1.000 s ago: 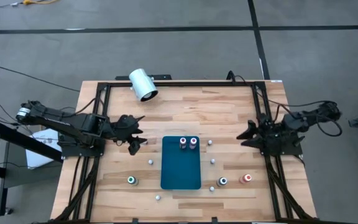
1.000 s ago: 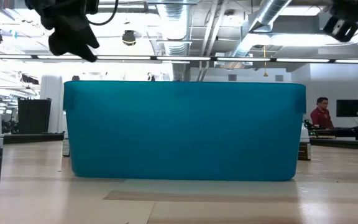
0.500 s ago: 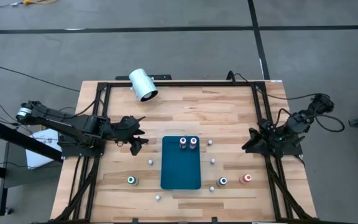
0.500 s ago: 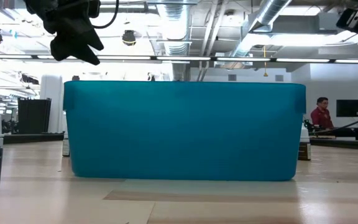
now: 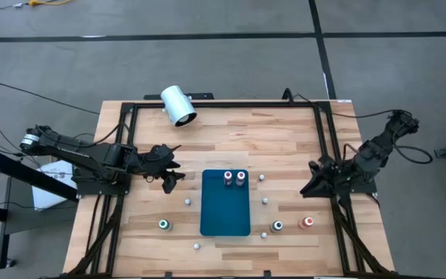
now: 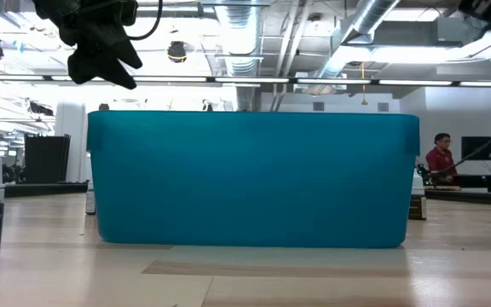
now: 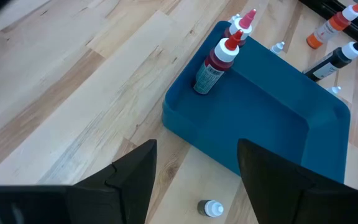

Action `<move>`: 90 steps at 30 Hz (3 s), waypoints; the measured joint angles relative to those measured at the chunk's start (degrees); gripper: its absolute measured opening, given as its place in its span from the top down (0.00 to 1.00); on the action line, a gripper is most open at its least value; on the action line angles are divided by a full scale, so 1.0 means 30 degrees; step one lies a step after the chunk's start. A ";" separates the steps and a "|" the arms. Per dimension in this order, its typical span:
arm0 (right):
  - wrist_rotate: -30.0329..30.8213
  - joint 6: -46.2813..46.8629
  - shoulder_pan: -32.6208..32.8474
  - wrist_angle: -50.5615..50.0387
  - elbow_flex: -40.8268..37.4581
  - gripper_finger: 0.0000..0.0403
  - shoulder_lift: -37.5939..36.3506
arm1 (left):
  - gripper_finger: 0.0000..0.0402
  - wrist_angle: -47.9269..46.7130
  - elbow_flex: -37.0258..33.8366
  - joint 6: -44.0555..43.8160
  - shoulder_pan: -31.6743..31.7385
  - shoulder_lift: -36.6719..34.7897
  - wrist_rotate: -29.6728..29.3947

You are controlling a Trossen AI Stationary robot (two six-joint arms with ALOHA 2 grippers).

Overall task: Pick & Place food coloring
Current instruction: Put the big orange food coloring bottle into the blue container

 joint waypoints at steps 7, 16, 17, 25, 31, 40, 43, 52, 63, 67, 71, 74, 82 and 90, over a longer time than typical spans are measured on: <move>-0.0080 0.1509 0.1219 -0.3606 0.3291 0.90 0.3630 | 0.47 0.0000 0.0002 -0.0204 0.0000 0.0000 0.0000; -0.0131 0.4115 0.2803 -0.5514 0.5456 0.95 0.7314 | 0.47 -0.0015 0.0002 -0.0194 0.0000 0.0000 0.0007; -0.0135 0.4588 0.3003 -0.5753 0.5584 0.96 0.7649 | 0.47 -0.0015 0.0002 -0.0194 0.0000 0.0000 0.0007; -0.0194 1.0112 0.5005 -0.9460 0.6527 1.00 0.9609 | 0.47 -0.0022 0.0002 0.0080 0.0000 0.0007 0.0014; -0.0146 1.3947 0.6276 -1.0325 0.6573 1.00 0.9904 | 0.47 -0.0022 0.0002 0.0149 0.0000 0.0007 0.0015; -0.0155 1.8776 0.8365 -1.1557 0.6571 1.00 0.9909 | 0.47 -0.0029 0.0002 0.0167 0.0000 0.0007 0.0015; -0.0197 1.8972 0.9011 -1.1802 0.6571 1.00 0.9909 | 0.47 -0.0036 0.0002 0.0449 0.0000 0.0007 0.0015; -0.0138 1.8274 0.9277 -1.2579 0.6571 1.00 0.9909 | 0.47 -0.0036 0.0002 0.0660 0.0000 0.0007 -0.0022; -0.0145 1.8351 0.9277 -1.3806 0.6571 1.00 1.1270 | 0.47 -0.0098 0.0002 0.0810 0.0007 0.0007 0.0000; -0.0153 1.8469 0.9321 -1.3315 0.6571 1.00 1.1903 | 0.47 -0.0168 0.0002 0.0812 0.0007 0.0007 0.0001; -0.0228 1.8476 0.9321 -1.2995 0.6571 0.94 1.2223 | 0.47 -0.0168 0.0002 0.0812 0.0007 0.0007 0.0007; -0.0480 1.8484 0.9313 -1.3013 0.6571 0.85 1.2430 | 0.47 -0.0175 0.0002 0.0812 0.0007 0.0007 0.0007; -0.0534 1.8649 0.9739 -1.3109 0.6571 0.61 1.3235 | 0.47 -0.0182 0.0002 0.0812 0.0007 0.0007 0.0016; 0.0162 2.0799 1.0202 -1.3512 0.6564 0.44 1.5357 | 0.47 -0.0185 0.0002 0.0812 0.0007 0.0007 0.0022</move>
